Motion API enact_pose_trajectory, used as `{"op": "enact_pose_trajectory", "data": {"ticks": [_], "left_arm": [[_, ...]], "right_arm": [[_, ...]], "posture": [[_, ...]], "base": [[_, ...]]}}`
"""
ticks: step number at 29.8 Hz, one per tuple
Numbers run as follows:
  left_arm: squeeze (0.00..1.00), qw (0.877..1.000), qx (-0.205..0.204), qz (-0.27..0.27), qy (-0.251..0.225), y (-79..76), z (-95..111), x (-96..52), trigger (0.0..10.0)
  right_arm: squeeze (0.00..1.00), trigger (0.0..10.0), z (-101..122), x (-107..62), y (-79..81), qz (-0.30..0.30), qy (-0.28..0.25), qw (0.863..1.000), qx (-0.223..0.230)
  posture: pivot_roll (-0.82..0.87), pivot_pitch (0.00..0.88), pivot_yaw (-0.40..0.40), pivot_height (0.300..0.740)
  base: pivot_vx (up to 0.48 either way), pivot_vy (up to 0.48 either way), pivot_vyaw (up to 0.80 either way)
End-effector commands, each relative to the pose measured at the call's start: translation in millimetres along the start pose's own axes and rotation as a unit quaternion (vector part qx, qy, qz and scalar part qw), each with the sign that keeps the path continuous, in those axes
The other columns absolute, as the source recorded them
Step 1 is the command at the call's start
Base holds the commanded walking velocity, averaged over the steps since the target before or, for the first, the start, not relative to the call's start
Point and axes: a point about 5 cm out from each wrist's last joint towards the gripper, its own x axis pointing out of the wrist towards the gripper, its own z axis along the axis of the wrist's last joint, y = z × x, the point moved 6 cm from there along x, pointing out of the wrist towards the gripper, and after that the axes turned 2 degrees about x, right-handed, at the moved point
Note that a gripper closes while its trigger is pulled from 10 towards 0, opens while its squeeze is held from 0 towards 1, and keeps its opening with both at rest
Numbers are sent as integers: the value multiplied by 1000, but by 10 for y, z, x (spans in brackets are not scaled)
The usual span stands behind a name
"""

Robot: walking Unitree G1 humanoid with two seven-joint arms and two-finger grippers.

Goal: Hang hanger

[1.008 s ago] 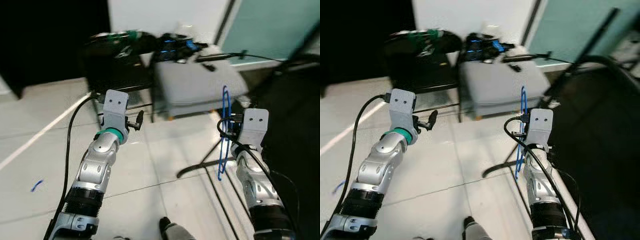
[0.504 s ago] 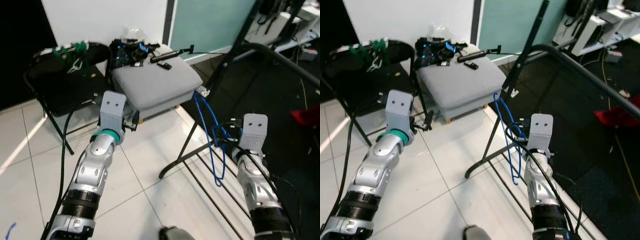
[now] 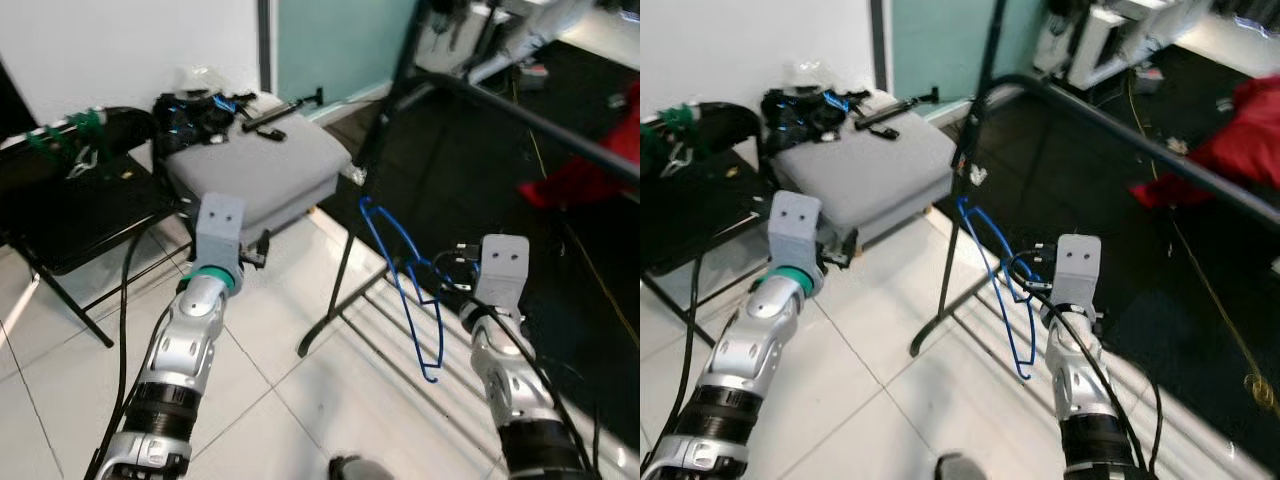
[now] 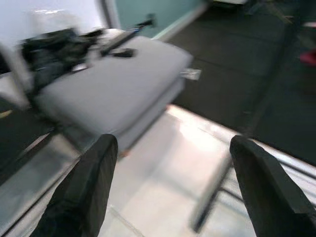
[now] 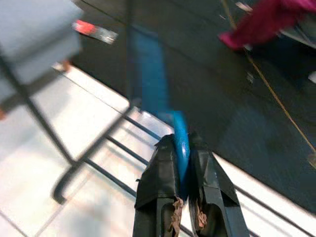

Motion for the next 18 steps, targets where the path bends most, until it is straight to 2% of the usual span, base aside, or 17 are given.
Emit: {"op": "enact_pose_trajectory", "data": {"ticks": [1,6,7,9,11,15,18], "left_arm": [[0,1000,-4,-12,11,-82,-75,-8,10000],[0,1000,7,-14,21,-81,-139,-14,10000],[0,1000,7,-14,21,-81,-139,-14,10000],[0,999,10,-11,29,-57,-184,-20,10000],[0,999,15,-11,34,-53,-213,-22,10000],[0,999,21,-19,43,-76,-262,-30,10000],[0,998,34,-34,48,-135,-304,-44,10000]], "right_arm": [[0,10000,-50,-7,-31,-6,9,1000,-3],[0,10000,-358,-51,79,43,74,996,-33],[0,10000,-358,-51,79,43,74,996,-33],[0,10000,-590,-115,136,76,116,987,-77],[0,10000,-670,-131,79,65,129,986,-83],[0,10000,-708,-132,-35,34,131,988,-75],[0,10000,-608,-104,-112,10,110,993,-49]], "posture": [[-72,42,24,740],[-75,45,30,740],[-75,45,30,740],[-76,47,28,740],[-73,50,26,740],[-76,49,30,740],[-82,49,36,740]], "base": [[0,0,-800],[0,0,-800],[0,0,-800],[0,0,-800],[0,0,-800],[0,0,-800],[0,0,-800]]}}
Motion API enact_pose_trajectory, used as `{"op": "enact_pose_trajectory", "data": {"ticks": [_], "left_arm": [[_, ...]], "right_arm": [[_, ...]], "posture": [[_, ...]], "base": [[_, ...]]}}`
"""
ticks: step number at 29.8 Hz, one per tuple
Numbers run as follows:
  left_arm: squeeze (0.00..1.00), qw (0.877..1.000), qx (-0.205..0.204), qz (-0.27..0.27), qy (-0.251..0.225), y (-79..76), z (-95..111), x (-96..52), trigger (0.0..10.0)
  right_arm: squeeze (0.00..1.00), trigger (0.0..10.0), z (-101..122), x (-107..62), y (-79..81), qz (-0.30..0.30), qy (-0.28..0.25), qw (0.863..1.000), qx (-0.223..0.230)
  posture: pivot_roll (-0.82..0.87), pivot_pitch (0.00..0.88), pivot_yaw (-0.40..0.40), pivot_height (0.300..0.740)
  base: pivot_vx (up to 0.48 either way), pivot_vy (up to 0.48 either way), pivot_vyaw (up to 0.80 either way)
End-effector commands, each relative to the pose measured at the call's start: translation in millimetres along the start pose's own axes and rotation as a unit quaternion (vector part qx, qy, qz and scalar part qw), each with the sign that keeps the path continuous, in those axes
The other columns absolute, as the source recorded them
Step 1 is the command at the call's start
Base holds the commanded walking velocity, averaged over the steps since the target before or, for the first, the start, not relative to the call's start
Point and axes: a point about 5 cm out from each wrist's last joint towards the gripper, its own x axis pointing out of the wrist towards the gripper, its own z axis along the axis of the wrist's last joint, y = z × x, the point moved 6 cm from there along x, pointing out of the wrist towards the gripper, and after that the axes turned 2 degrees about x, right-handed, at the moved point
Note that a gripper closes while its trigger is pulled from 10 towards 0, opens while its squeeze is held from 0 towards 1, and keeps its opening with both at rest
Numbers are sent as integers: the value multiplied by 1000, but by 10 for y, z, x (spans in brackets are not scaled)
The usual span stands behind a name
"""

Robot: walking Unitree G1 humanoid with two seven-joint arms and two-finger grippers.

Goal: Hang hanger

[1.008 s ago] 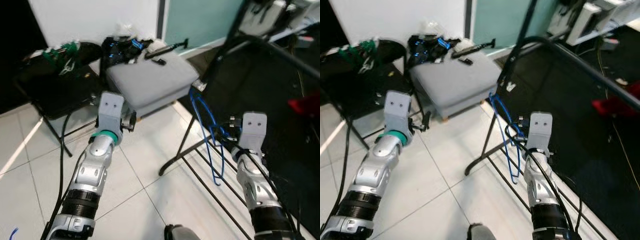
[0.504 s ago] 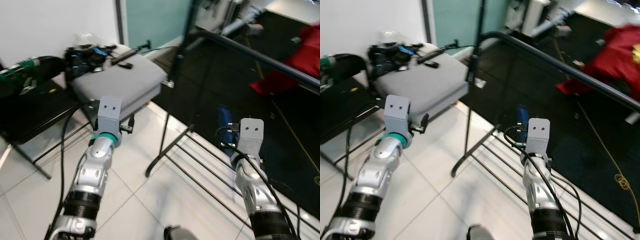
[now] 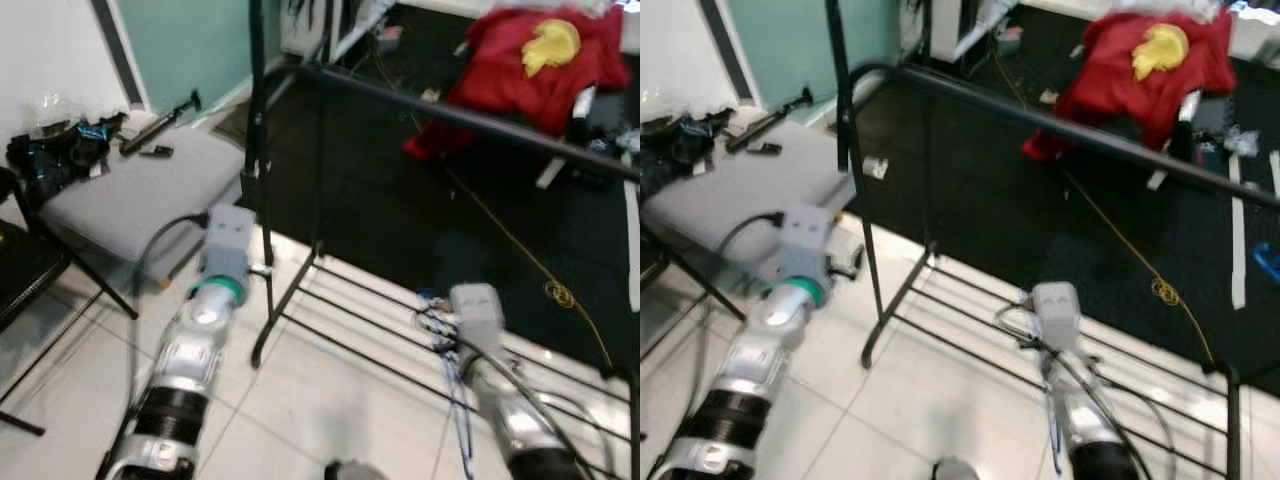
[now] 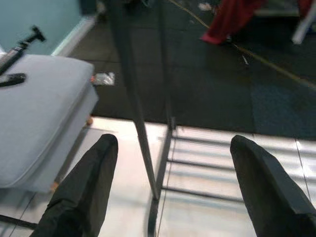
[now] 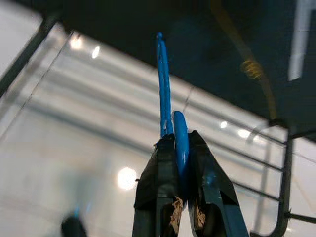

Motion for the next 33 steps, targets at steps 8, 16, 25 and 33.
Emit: {"op": "enact_pose_trajectory", "data": {"ticks": [8,16,25,33], "left_arm": [[0,1000,9,-14,10,-86,-67,2,10000],[0,1000,6,-29,-6,-159,33,22,10000],[0,1000,-23,-16,-13,-123,69,35,10000],[0,999,-25,-18,-16,-142,83,31,10000]], "right_arm": [[0,10000,192,-8,-106,-25,-29,999,23],[0,10000,427,-26,-113,-25,-64,997,32],[0,10000,857,-122,107,50,-140,988,38],[0,10000,1261,-270,294,105,-178,977,58]], "posture": [[-92,50,42,740],[-99,51,46,740],[-106,58,48,740],[-113,59,48,740]], "base": [[0,0,-800],[0,0,-800],[0,0,-144],[0,0,0]]}}
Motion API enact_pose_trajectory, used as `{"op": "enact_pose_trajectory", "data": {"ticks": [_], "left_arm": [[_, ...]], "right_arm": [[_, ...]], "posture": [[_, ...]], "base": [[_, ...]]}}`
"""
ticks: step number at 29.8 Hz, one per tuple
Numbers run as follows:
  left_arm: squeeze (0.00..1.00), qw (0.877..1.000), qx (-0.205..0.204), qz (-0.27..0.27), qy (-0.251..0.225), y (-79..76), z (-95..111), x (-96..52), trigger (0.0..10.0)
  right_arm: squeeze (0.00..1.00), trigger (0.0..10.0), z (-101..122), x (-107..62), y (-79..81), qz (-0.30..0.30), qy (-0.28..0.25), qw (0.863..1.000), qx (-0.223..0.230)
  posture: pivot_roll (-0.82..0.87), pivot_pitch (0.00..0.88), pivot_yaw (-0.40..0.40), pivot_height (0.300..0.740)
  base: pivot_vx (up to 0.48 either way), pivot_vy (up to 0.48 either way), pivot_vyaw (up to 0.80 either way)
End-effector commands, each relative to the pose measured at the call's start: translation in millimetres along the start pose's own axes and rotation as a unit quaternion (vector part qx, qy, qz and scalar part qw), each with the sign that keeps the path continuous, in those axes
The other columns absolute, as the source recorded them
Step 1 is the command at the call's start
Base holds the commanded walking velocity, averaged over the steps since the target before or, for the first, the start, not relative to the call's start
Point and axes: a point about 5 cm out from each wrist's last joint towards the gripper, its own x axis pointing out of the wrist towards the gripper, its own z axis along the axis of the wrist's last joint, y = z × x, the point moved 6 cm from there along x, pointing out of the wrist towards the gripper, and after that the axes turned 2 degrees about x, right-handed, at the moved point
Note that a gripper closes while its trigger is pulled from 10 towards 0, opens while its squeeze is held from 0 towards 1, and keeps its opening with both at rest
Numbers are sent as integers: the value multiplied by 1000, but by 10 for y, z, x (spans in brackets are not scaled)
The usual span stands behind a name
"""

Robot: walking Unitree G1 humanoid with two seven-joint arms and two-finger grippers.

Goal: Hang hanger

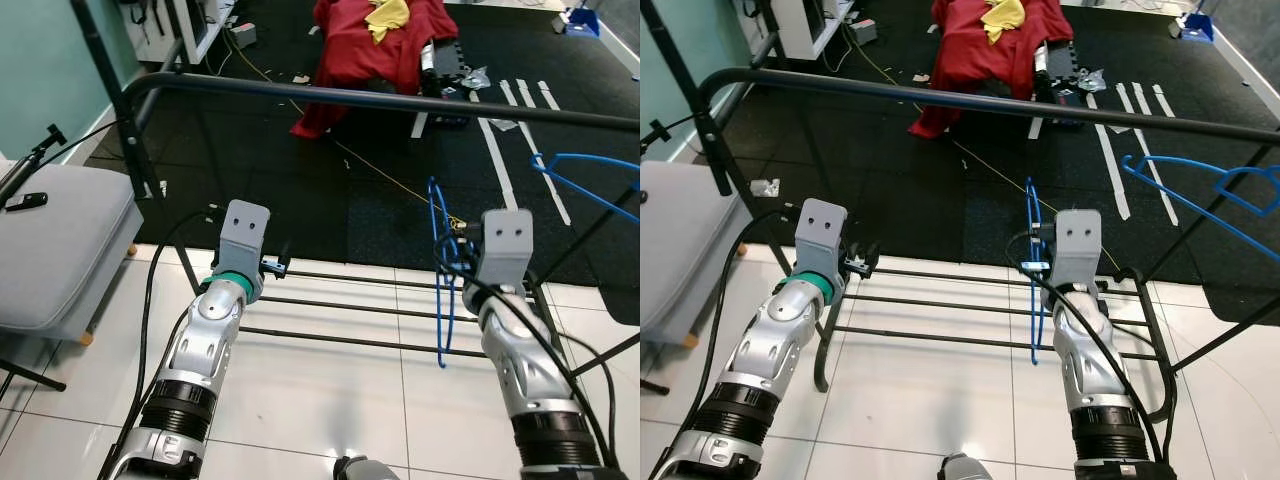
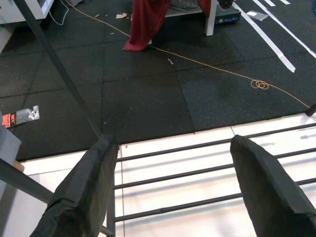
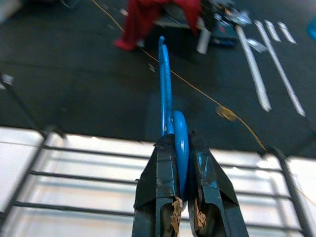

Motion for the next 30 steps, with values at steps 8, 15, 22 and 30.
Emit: {"op": "enact_pose_trajectory", "data": {"ticks": [8,15,22,30], "left_arm": [[0,1000,-1,-10,-1,-55,-29,-16,10000],[0,1000,0,-13,-8,-41,-9,-43,10000],[0,1000,-1,-16,-27,-42,69,-53,10000],[0,1000,-11,-26,-4,-114,-65,-63,10000]], "right_arm": [[0,10000,-10,20,-56,-22,13,998,-64],[0,10000,400,-47,-36,-33,-78,992,-96],[0,10000,866,-82,-70,-53,-151,982,-103],[0,10000,73,-19,-51,-34,-6,999,-24]], "posture": [[-111,58,44,740],[-103,52,34,740],[-103,47,30,740],[-82,51,40,740]], "base": [[0,0,0],[0,0,0],[0,0,0],[0,0,0]]}}
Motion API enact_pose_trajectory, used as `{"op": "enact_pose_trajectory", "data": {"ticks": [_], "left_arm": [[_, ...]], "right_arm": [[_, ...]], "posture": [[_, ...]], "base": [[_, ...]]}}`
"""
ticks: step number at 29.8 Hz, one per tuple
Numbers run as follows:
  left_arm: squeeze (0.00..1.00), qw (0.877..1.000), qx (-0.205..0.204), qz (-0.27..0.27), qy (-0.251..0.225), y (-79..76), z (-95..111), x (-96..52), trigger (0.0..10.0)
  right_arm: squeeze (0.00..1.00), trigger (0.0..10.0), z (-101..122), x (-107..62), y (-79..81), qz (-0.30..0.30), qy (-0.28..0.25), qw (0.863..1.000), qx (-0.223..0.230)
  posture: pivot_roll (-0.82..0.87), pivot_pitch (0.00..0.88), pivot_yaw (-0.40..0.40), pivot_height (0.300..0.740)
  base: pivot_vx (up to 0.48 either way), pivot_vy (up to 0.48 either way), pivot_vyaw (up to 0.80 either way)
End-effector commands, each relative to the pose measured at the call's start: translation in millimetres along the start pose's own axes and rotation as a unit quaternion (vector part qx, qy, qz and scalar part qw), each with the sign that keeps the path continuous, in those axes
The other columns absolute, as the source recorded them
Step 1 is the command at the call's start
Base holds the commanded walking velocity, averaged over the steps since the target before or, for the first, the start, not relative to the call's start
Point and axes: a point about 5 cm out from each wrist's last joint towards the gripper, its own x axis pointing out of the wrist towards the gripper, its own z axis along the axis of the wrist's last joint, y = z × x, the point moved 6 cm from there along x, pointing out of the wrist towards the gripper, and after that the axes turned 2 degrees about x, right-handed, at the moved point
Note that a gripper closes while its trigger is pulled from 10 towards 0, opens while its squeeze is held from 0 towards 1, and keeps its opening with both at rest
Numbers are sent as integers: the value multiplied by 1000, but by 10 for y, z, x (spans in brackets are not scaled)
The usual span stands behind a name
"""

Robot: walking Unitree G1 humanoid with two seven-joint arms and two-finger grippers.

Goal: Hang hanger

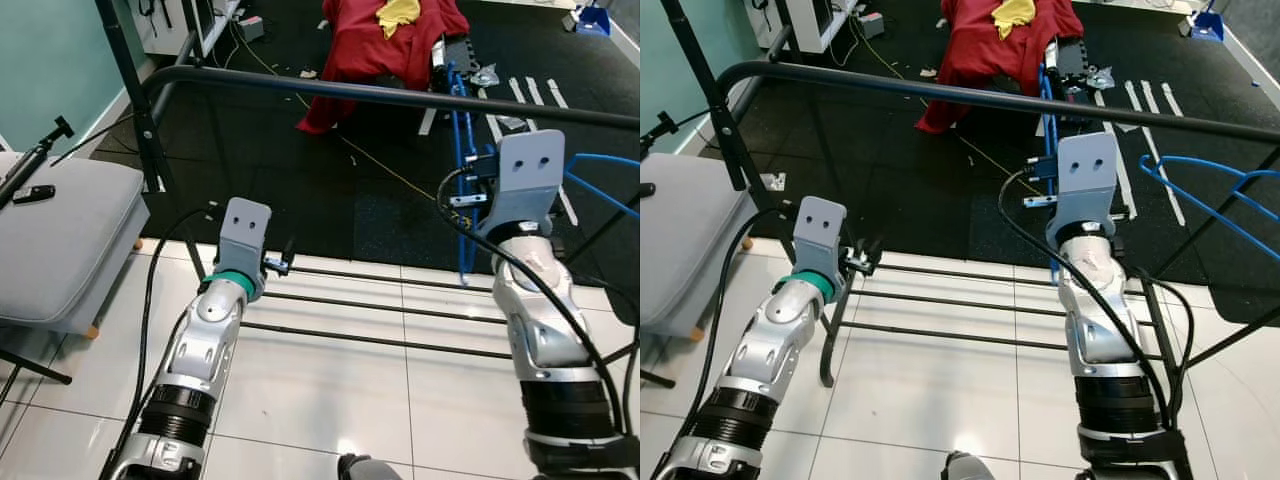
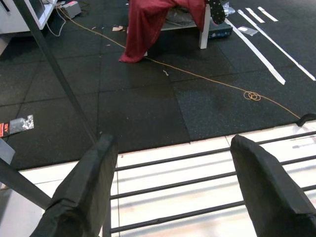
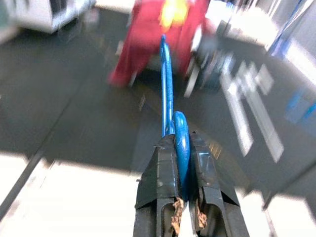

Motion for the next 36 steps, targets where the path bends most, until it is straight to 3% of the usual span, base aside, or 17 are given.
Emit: {"op": "enact_pose_trajectory", "data": {"ticks": [1,3,5,13,23,24,27,36], "left_arm": [[0,1000,-6,-8,25,-46,-158,-29,10000],[0,1000,-4,-9,26,-48,-165,-31,10000],[0,1000,-6,0,26,-6,-168,-34,10000],[0,999,-11,30,34,120,-210,-47,10000],[0,999,-12,30,31,98,-181,-19,10000],[0,999,-2,39,28,130,-140,7,10000],[0,999,-2,47,24,156,-107,15,10000],[0,997,-9,74,28,219,-181,-37,10000]], "right_arm": [[0,10000,-250,-29,-33,-3,44,999,17],[0,10000,-349,-52,-40,-7,58,998,28],[0,10000,-597,-114,-48,-12,86,996,25],[0,10000,-903,-174,0,-7,120,993,23],[0,10000,-935,-155,33,3,128,991,31],[0,10000,-893,-143,190,45,123,991,33],[0,10000,-882,-145,288,69,120,990,31],[0,10000,-857,-138,324,87,109,990,17]], "posture": [[-82,51,40,740],[-80,51,40,740],[-67,58,32,740],[-56,58,32,740],[-55,62,31,740],[-53,70,30,740],[-58,78,27,740],[-70,87,21,740]], "base": [[0,0,0],[0,0,0],[0,0,0],[0,0,-153],[0,0,-781],[0,0,-800],[0,0,-800],[0,0,-326]]}}
